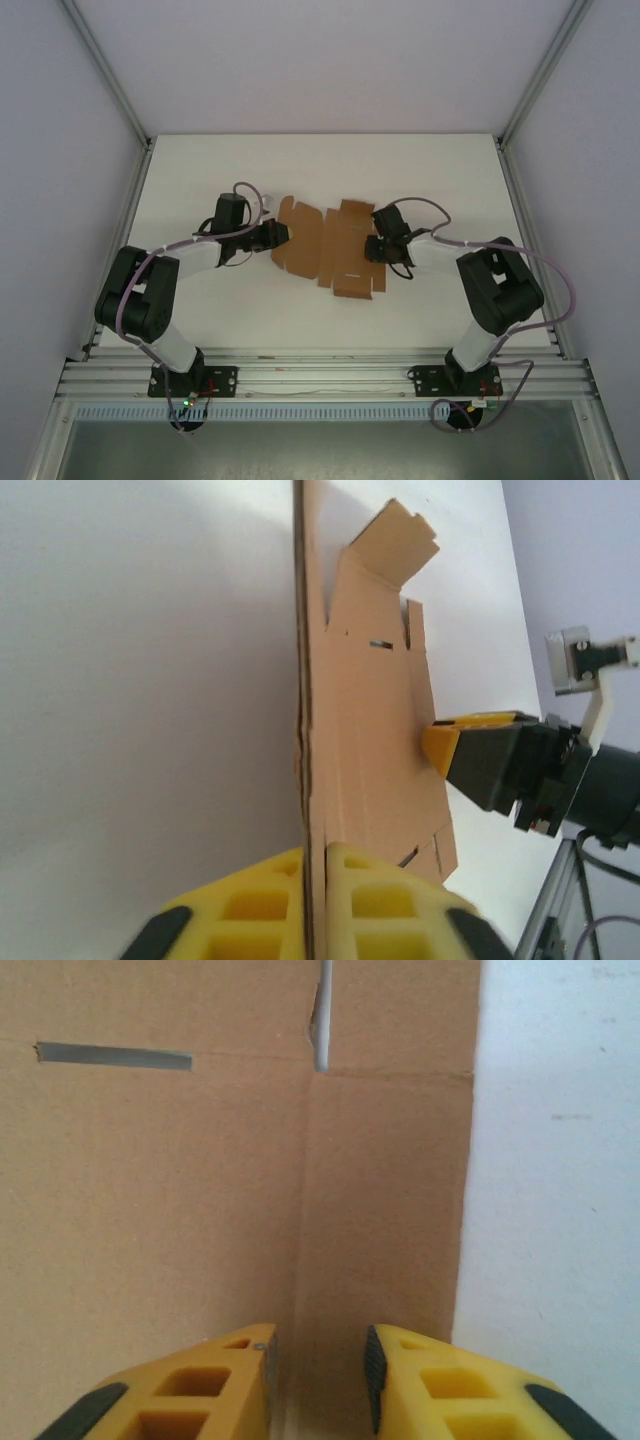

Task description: Assemble paper box

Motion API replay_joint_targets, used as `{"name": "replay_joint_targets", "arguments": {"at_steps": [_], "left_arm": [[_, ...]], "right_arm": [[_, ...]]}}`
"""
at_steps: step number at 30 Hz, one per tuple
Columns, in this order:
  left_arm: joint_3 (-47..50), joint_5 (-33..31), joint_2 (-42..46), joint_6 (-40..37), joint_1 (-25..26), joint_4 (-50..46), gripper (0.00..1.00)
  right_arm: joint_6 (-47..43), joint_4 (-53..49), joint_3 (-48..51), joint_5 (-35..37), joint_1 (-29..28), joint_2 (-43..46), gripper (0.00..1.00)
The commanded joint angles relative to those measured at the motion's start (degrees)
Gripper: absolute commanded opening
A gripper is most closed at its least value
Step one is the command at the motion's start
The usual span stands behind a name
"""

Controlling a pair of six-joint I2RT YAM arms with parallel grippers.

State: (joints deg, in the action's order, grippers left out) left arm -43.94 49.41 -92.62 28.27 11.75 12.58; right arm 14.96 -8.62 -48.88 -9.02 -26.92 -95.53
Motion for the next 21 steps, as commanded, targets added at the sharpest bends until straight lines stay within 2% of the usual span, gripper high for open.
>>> {"name": "replay_joint_targets", "arguments": {"at_steps": [1,4,9,11,13,17,21], "left_arm": [[-0.52,2.62,1.23,-0.61,0.25,4.95,0.00],[1.21,5.71,3.98,-1.22,0.29,9.85,0.00],[5.27,12.09,9.89,-2.27,0.39,20.28,0.00],[6.27,14.20,11.84,-1.36,0.24,24.11,0.00],[6.84,16.55,13.32,0.41,0.29,27.86,0.00],[8.06,20.32,16.41,2.48,0.29,33.61,0.00],[9.44,21.81,20.13,2.19,0.23,34.82,0.00]], "right_arm": [[-2.16,-5.37,1.07,0.15,1.30,4.58,0.38],[-3.52,-5.13,1.70,-2.12,3.12,10.89,0.52],[-8.20,-4.11,4.75,-15.82,8.64,22.02,0.79],[-9.15,-2.01,7.17,-21.87,11.39,25.82,0.85],[-9.56,0.77,9.84,-27.33,14.10,28.82,0.88],[-7.34,6.98,14.51,-37.45,19.81,32.19,0.88],[-7.33,13.54,18.21,-44.39,22.10,33.52,0.82]]}}
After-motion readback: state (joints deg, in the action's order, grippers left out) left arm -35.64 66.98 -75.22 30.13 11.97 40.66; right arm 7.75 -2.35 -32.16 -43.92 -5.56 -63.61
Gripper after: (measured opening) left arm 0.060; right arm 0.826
